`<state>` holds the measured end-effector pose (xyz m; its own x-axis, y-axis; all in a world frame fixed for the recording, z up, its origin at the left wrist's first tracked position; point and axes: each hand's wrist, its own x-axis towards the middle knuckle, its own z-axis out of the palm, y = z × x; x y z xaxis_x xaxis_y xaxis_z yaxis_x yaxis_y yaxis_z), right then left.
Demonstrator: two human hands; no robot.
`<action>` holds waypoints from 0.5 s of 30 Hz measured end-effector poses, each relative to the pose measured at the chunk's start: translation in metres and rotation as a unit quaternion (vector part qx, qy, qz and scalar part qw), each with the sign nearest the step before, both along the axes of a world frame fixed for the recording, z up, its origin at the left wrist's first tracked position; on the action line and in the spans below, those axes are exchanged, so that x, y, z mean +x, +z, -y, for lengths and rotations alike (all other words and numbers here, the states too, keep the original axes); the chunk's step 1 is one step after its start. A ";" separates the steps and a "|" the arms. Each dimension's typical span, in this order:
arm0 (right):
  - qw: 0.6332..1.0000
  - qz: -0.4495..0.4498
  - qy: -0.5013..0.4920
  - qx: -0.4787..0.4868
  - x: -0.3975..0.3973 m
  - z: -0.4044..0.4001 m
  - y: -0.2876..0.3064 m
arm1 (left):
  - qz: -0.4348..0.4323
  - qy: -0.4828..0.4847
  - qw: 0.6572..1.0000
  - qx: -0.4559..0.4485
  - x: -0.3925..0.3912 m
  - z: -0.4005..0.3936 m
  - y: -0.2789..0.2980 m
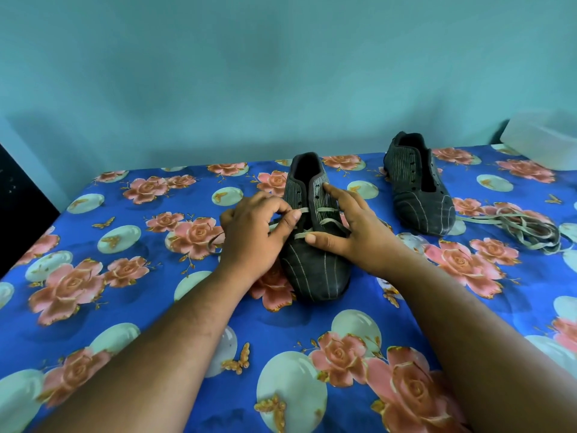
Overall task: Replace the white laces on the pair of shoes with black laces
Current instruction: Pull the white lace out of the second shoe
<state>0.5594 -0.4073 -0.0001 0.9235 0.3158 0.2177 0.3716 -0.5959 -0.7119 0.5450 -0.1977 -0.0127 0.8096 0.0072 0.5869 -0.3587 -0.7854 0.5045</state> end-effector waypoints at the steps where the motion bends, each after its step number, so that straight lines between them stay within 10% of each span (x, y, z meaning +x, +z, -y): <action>1: 1.000 -0.001 0.001 0.000 0.000 0.000 0.000 | 0.000 0.008 1.000 0.003 0.001 0.000 -0.001; 15: 0.998 0.050 0.014 -0.031 0.002 0.004 0.000 | -0.061 0.176 0.981 -0.045 0.008 -0.025 -0.001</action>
